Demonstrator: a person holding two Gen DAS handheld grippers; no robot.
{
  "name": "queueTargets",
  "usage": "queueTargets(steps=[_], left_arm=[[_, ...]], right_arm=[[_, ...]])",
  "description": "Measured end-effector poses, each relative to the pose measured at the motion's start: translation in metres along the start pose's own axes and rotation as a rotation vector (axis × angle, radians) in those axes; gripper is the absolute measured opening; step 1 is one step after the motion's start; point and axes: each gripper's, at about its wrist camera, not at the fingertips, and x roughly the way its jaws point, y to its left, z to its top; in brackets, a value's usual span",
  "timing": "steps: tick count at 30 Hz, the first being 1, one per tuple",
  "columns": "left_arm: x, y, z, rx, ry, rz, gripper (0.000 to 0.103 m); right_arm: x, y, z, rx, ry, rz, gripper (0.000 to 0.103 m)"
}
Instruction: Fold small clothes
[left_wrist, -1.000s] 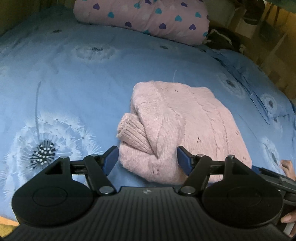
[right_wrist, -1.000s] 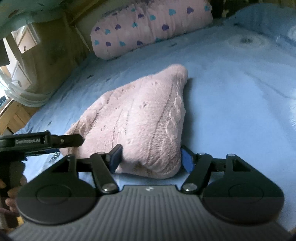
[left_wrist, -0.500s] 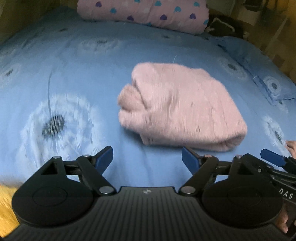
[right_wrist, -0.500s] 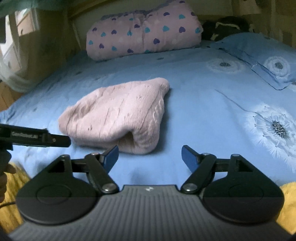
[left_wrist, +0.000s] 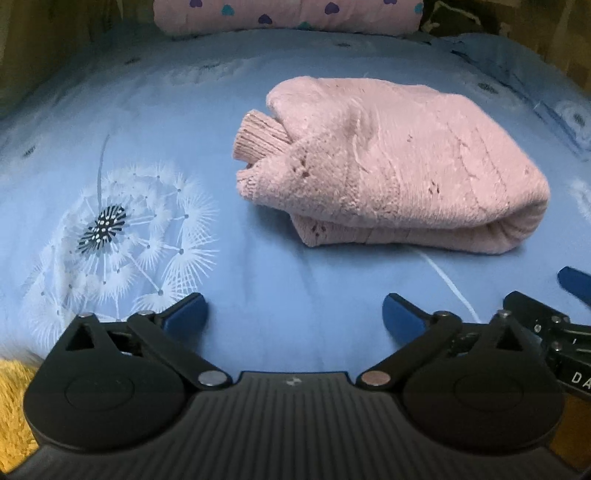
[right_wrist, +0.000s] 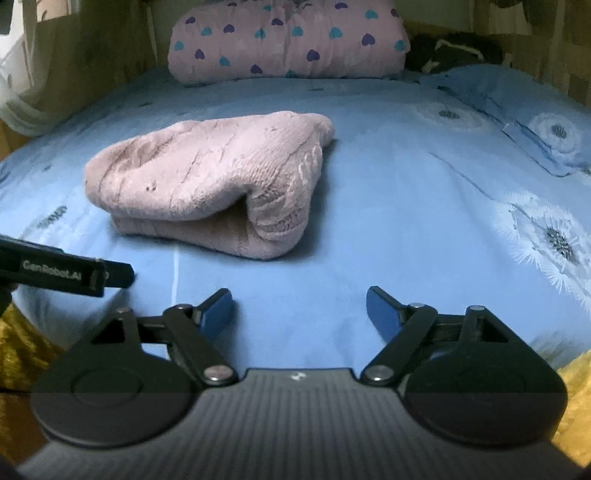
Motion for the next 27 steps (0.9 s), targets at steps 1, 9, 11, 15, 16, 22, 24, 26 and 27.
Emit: queueTargets(steps=[1, 9, 11, 15, 16, 22, 24, 26, 27], left_arm=[[0.0003, -0.001, -0.0013, 0.003, -0.007, 0.006, 0.103], [-0.0005, -0.0032, -0.0035, -0.012, -0.022, 0.018, 0.103], [-0.0005, -0.0036, -0.0039, -0.012, -0.022, 0.017, 0.103], [0.0004, -0.0014, -0.0042, -0.016, -0.02, 0.011, 0.103], [0.0005, -0.0012, -0.0043, -0.015, -0.021, 0.01, 0.103], [0.002, -0.0001, -0.0035, -0.019, -0.015, 0.011, 0.103], [0.0022, -0.0002, -0.0036, -0.019, -0.016, 0.011, 0.103], [0.0023, -0.0001, -0.0037, -0.02, -0.018, 0.01, 0.103], [0.0024, 0.0, -0.0039, -0.019, -0.019, 0.011, 0.103]], right_arm=[[0.0004, 0.0014, -0.0002, -0.002, -0.001, -0.006, 0.082], [0.003, 0.004, -0.0028, 0.018, -0.016, -0.025, 0.084], [0.0034, 0.0043, -0.0038, 0.018, -0.019, -0.028, 0.084], [0.0036, 0.004, -0.0032, 0.025, -0.014, -0.027, 0.085], [0.0036, 0.0036, -0.0031, 0.028, -0.014, -0.026, 0.085], [0.0035, 0.0031, -0.004, 0.028, -0.018, -0.025, 0.085], [0.0036, 0.0032, -0.0043, 0.027, -0.017, -0.026, 0.085], [0.0036, 0.0035, -0.0044, 0.028, -0.018, -0.025, 0.085], [0.0035, 0.0034, -0.0044, 0.028, -0.018, -0.025, 0.085]])
